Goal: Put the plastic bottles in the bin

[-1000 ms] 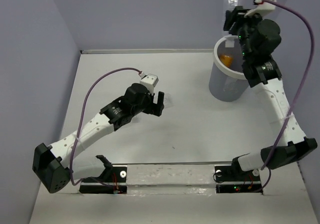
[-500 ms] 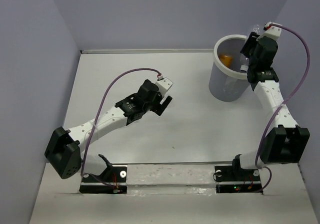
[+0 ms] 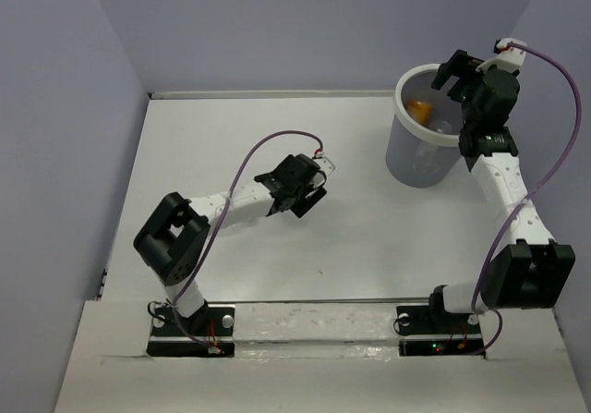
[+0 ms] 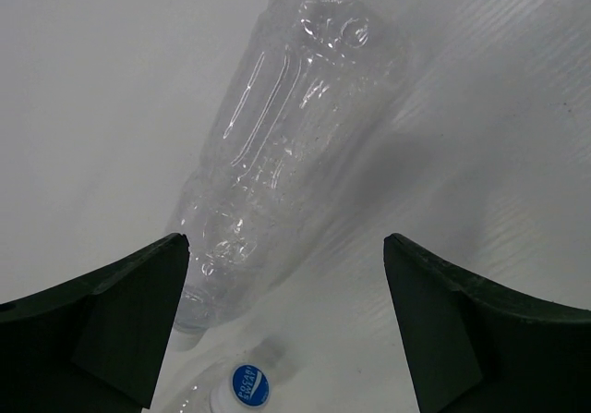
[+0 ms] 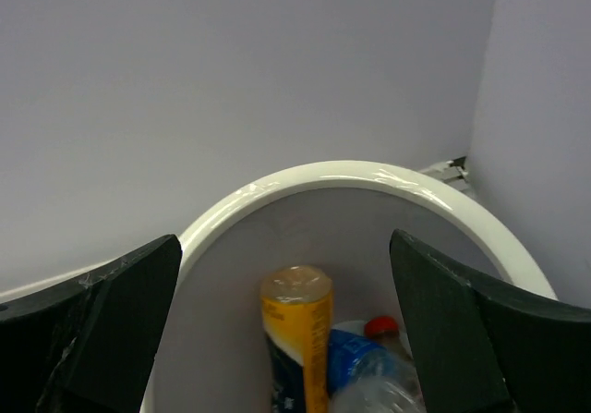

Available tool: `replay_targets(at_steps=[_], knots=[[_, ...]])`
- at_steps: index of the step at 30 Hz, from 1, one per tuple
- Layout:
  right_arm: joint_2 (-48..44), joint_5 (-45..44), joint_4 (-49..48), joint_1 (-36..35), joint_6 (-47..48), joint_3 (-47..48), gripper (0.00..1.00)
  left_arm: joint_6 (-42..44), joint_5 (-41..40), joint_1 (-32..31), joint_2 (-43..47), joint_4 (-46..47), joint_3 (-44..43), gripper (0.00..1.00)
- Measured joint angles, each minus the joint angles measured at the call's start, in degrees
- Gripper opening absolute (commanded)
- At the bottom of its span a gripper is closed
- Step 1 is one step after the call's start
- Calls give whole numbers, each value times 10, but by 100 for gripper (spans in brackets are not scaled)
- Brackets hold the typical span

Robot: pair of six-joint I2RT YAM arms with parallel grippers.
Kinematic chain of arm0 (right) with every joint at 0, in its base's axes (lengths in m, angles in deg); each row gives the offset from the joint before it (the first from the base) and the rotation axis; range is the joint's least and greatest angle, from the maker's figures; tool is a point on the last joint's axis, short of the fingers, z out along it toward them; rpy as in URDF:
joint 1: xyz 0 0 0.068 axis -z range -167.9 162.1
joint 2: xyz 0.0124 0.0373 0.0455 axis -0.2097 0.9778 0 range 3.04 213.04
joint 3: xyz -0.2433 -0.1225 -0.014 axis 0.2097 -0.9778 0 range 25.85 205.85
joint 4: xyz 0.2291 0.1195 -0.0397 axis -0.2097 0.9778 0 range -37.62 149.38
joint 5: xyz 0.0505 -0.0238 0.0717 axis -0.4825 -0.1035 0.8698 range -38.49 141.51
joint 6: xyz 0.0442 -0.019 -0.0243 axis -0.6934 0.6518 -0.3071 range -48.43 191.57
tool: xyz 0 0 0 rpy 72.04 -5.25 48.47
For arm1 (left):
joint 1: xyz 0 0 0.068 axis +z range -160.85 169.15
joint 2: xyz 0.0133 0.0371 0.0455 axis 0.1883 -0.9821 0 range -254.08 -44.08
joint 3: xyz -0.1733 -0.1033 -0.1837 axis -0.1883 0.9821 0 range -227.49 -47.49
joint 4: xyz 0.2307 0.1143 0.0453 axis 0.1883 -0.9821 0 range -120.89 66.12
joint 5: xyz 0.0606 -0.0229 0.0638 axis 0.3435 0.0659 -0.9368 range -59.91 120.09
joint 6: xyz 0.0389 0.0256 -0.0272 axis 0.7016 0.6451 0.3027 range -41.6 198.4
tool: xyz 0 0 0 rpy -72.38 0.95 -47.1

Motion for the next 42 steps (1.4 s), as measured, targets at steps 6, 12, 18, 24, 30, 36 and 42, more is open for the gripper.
replay_targets(at_steps=[6,12,18,24,30,36,42], knots=[[-43,99,7,0,-62,-9,100,8,-40,-2,-50,-9,-57,99],[-106,177,6,-21,-109,-65,100,17,-72,-1,-100,-7,-66,99],[-153,220,9,-56,-130,-126,98,18,-78,2,-123,3,-66,61],[-207,254,6,-81,-154,-176,95,14,-76,4,-121,20,-68,48],[-236,279,3,-121,-170,-211,95,-10,-56,4,-45,46,-67,47],[-269,294,-3,-146,-184,-243,94,-64,-18,11,113,108,-68,47],[-268,282,-3,-226,-194,-274,95,-145,-7,63,199,125,-81,48]])
